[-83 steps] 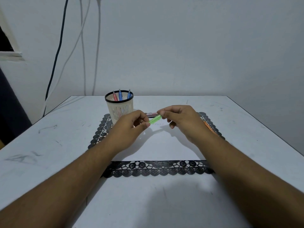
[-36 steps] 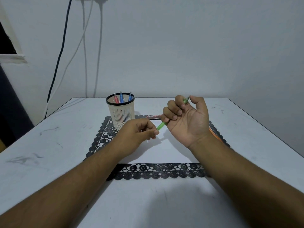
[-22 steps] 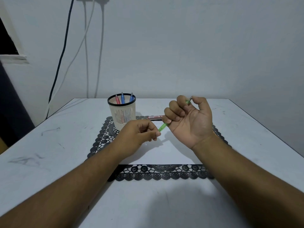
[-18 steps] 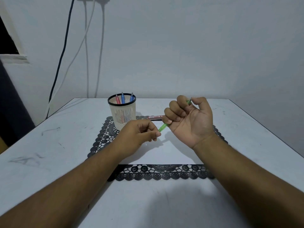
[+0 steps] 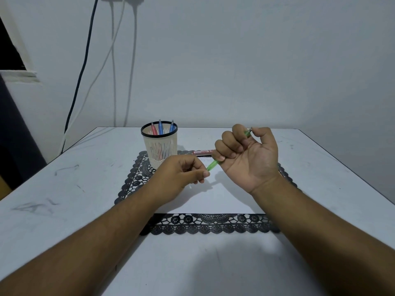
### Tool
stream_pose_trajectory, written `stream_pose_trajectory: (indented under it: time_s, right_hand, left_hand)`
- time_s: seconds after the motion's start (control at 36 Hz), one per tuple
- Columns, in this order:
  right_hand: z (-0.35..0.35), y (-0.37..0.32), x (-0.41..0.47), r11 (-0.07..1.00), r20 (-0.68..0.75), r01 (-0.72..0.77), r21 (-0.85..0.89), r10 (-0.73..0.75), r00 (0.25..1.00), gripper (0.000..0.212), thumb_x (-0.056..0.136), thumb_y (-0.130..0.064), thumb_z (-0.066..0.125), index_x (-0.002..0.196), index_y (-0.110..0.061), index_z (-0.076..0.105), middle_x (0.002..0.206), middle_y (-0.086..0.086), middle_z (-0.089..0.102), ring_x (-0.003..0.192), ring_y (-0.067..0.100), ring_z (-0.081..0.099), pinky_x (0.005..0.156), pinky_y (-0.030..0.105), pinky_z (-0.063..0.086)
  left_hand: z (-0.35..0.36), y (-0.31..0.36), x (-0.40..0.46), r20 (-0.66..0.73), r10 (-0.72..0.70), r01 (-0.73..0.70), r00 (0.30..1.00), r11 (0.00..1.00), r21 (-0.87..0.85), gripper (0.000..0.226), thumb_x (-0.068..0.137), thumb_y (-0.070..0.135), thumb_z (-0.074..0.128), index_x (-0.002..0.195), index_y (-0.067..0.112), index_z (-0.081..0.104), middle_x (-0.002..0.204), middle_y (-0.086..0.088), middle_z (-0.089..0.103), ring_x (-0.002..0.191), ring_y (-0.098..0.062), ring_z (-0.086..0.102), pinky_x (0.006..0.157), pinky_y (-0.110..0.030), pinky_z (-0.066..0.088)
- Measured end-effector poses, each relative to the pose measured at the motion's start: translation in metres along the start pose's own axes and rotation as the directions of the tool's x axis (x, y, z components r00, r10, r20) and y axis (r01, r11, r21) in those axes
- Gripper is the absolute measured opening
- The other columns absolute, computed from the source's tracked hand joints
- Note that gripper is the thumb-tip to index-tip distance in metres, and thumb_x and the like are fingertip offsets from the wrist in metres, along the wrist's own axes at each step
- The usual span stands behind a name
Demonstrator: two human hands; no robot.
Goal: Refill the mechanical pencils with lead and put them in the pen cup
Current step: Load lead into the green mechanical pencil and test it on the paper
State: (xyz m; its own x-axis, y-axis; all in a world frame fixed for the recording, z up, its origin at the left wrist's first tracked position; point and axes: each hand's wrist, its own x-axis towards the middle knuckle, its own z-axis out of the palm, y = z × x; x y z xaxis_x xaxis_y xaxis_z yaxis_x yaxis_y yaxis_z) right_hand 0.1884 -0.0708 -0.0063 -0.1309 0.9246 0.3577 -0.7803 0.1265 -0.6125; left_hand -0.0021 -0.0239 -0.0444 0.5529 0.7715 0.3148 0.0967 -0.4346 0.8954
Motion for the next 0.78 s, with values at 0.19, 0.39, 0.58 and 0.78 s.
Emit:
stream_pose_trajectory:
  time_s: [0.19,0.39,0.58,0.78]
  right_hand:
    - [-0.001,0.0003,0.0004,1.0,-0.011,-0.001,0.007,0.001,1.0,0.029,0.085,-0.037,0.039,0.068,-0.02,0.024,0.065,-0.001,0.018,0.061,0.018,0.015,0.064,0.035,0.017]
    - [-0.0039,0.0019,0.002,1.0,-0.027,-0.001,0.015,0.001,1.0,0.029,0.084,-0.037,0.041,0.067,-0.02,0.026,0.065,-0.001,0.018,0.06,0.017,0.016,0.063,0.035,0.018]
    - [-0.0043,0.0015,0.0019,1.0,-0.034,-0.003,0.01,0.003,0.999,0.028,0.084,-0.037,0.04,0.067,-0.02,0.024,0.064,-0.001,0.018,0.06,0.017,0.016,0.063,0.034,0.017]
    - [-0.0048,0.001,0.0021,1.0,-0.032,-0.005,0.006,0.006,0.999,0.028,0.085,-0.036,0.039,0.067,-0.02,0.024,0.064,-0.001,0.018,0.06,0.017,0.016,0.063,0.034,0.016]
  left_hand:
    - [0.0001,-0.0008,-0.0004,0.0,-0.001,0.001,1.0,1.0,0.0,0.011,0.089,0.012,0.077,0.08,0.011,0.072,0.072,-0.002,0.071,0.069,-0.014,0.06,0.072,-0.033,0.05]
    - [-0.0001,-0.0019,-0.0004,-0.001,-0.006,0.006,1.0,1.0,0.006,0.011,0.089,0.012,0.078,0.08,0.01,0.072,0.072,-0.003,0.072,0.068,-0.015,0.061,0.073,-0.037,0.05]
    - [0.0002,-0.0016,-0.0002,0.002,-0.011,0.011,1.0,1.0,0.014,0.011,0.088,0.013,0.079,0.079,0.014,0.073,0.072,-0.003,0.072,0.069,-0.015,0.062,0.073,-0.037,0.051]
    - [0.0001,-0.0009,-0.0001,0.002,-0.017,0.017,1.0,1.0,0.004,0.012,0.087,0.012,0.08,0.077,0.017,0.074,0.072,-0.004,0.072,0.069,-0.015,0.062,0.074,-0.038,0.05]
